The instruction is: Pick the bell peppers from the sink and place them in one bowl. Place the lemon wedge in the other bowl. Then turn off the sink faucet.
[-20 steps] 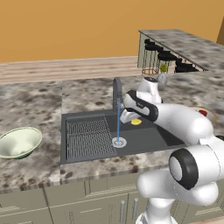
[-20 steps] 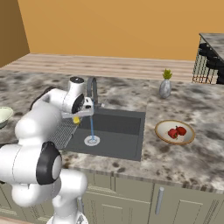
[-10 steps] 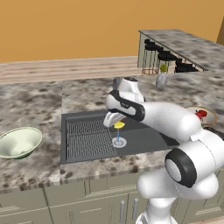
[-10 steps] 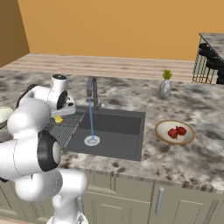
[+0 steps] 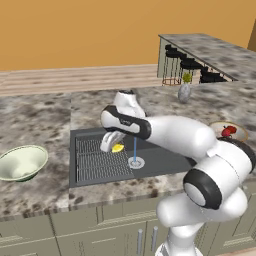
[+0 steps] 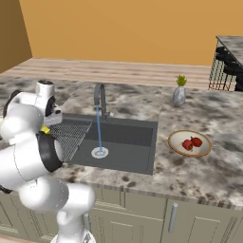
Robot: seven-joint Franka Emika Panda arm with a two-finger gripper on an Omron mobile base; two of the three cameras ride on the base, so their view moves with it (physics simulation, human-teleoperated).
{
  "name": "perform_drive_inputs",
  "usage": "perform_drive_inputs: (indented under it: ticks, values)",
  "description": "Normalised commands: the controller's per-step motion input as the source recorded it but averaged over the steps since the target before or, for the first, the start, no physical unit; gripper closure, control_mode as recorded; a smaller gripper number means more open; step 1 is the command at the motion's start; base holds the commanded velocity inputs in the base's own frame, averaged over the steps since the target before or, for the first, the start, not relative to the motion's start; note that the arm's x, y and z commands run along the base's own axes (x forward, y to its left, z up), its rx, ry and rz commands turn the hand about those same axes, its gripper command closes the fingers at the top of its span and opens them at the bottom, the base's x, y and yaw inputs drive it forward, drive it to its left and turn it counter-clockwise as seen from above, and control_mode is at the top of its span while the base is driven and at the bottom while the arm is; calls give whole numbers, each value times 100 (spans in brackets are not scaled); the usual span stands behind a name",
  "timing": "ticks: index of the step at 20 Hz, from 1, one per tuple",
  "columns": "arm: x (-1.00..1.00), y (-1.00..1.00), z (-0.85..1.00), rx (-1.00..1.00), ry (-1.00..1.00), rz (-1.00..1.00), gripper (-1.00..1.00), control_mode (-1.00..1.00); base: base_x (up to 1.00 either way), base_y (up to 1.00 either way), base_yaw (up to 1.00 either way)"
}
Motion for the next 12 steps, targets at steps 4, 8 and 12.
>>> perform_drive_inputs:
  ticks: [4,8,12]
  values:
    - [-13,70,0,0,4,21,100,-100,0,0,0]
    - [-12,68,0,0,3,21,100,-100,0,0,0]
    - [-11,64,0,0,2,18,100,-100,0,0,0]
